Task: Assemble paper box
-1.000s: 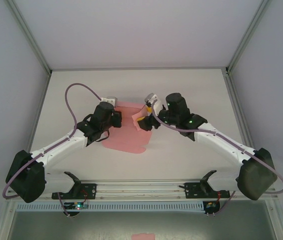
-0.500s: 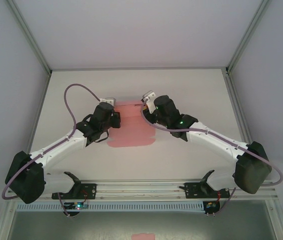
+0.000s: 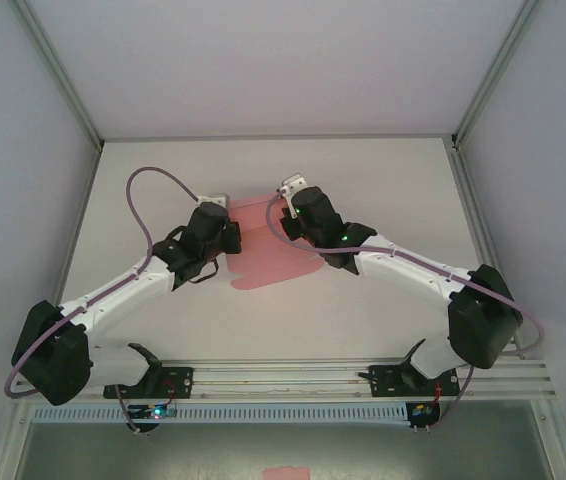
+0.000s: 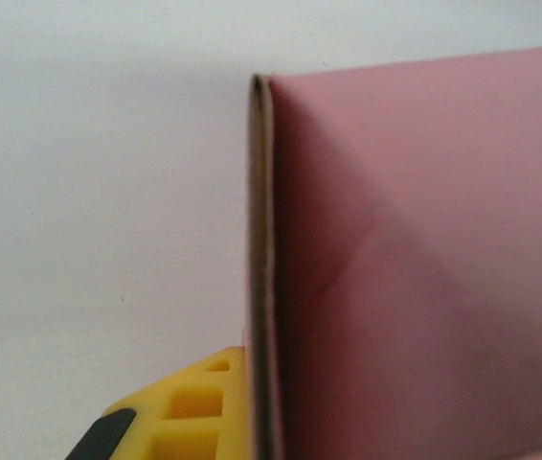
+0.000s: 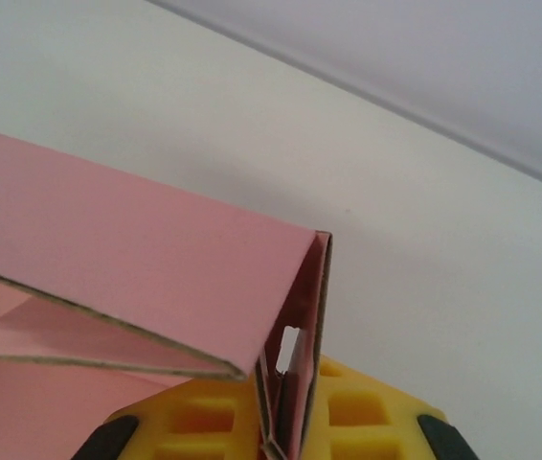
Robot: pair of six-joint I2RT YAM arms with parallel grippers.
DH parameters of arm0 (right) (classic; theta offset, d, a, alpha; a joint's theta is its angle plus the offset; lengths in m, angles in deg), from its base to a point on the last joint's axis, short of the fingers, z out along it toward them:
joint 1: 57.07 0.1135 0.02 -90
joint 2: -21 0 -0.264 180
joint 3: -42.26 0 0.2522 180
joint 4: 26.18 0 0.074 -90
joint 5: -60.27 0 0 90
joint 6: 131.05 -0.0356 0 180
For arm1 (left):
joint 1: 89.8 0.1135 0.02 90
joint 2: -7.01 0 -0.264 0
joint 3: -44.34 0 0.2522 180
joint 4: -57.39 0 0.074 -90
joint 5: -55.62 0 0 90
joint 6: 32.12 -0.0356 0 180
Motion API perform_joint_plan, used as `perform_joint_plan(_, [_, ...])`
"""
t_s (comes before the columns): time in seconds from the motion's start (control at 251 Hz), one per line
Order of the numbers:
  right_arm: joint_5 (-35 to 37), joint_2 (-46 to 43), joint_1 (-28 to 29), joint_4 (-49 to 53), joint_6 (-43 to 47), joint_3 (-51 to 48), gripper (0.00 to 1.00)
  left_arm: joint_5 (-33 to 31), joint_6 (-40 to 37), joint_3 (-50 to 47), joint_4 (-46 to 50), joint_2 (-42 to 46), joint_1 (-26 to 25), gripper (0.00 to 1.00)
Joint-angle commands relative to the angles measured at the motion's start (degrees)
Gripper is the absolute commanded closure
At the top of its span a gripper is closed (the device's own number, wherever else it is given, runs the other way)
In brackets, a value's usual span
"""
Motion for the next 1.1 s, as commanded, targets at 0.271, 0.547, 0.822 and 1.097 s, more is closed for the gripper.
perform_joint_plan(0.271, [-24.2,-10.3,-8.7,-0.3,2.6,-8.6,0.26,-5.6,3.5,7.2,2.2,-1.8,-2.1,1.0])
perform_joint_plan(0.547, [-25.3,-20.4,-10.7,-0.5,3.8,-12.8,0.15,-5.6,4.2,8.4,3.8,-4.1,-2.1,1.0])
perform_joint_plan(0.822, [-31.0,-19.4,-11.9,-2.7,1.5,-11.7,0.13,-5.7,2.9,8.1,3.3,-5.8,-2.0,1.0])
perform_joint_plan(1.097, [-13.9,-14.6,-6.8,-3.8,-1.7,-8.8,0.02,-11.5,6.7,9.1,5.2,-7.5,-2.0,1.0])
